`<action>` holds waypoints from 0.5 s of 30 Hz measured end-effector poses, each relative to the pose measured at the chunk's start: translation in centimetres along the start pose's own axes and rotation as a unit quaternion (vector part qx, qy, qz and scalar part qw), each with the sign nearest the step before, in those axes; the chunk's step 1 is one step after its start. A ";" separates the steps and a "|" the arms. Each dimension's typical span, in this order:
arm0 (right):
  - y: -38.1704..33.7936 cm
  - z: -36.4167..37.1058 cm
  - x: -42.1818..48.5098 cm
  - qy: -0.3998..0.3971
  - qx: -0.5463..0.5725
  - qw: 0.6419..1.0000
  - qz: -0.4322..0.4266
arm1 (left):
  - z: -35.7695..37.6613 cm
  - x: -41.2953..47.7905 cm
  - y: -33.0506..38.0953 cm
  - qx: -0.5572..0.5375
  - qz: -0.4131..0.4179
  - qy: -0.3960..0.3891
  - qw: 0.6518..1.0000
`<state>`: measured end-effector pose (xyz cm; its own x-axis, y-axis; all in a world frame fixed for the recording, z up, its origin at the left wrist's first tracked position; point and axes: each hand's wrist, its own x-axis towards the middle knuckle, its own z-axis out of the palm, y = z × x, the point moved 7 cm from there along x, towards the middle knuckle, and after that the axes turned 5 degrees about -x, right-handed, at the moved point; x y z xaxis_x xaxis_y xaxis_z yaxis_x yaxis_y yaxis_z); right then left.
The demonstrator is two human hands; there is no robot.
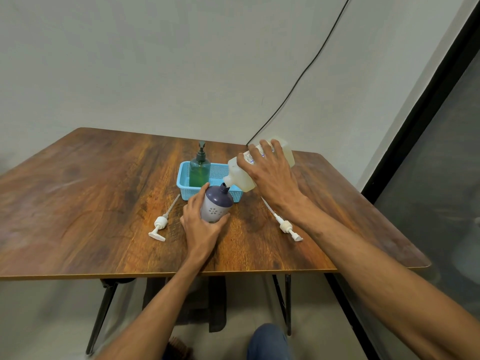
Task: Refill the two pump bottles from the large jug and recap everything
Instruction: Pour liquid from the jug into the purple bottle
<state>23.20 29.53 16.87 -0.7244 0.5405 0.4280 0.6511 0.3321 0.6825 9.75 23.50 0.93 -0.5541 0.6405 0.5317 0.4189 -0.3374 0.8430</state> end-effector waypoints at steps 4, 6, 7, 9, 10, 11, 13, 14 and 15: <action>0.0 0.0 0.2 -0.006 0.003 1.000 -0.001 | 0.0 0.0 0.0 -0.002 0.001 0.004 1.000; 0.0 0.0 0.2 -0.010 -0.002 1.000 -0.001 | 0.0 0.0 -0.1 -0.003 -0.003 0.005 1.000; 0.0 0.0 0.2 -0.011 -0.004 1.000 -0.002 | 0.0 0.0 -0.1 -0.003 -0.003 0.005 1.000; -0.1 -0.1 0.3 -0.012 -0.007 1.000 -0.003 | 0.0 0.0 -0.2 -0.003 -0.003 0.005 1.000; -0.1 -0.1 0.3 -0.011 -0.008 1.000 -0.004 | 0.1 0.0 -0.3 -0.004 -0.003 0.005 1.000; -0.2 -0.2 0.3 -0.009 -0.009 1.000 -0.004 | 0.0 0.1 -0.4 -0.003 -0.002 0.004 1.000; -0.2 -0.4 0.3 0.001 -0.011 1.000 -0.006 | 0.0 0.1 -0.5 0.000 0.000 0.005 1.000; -0.2 -0.5 0.3 0.007 -0.011 1.000 -0.007 | 0.1 0.1 -0.5 0.001 0.001 0.005 1.000; -0.2 -0.6 0.3 0.011 -0.011 1.000 -0.008 | 0.1 0.1 -0.6 0.002 0.001 0.006 1.000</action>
<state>22.73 29.17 17.23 -0.7394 0.5179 0.4302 0.6348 0.3234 0.7017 9.48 23.82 0.52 -0.5622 0.6318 0.5336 0.4222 -0.3355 0.8421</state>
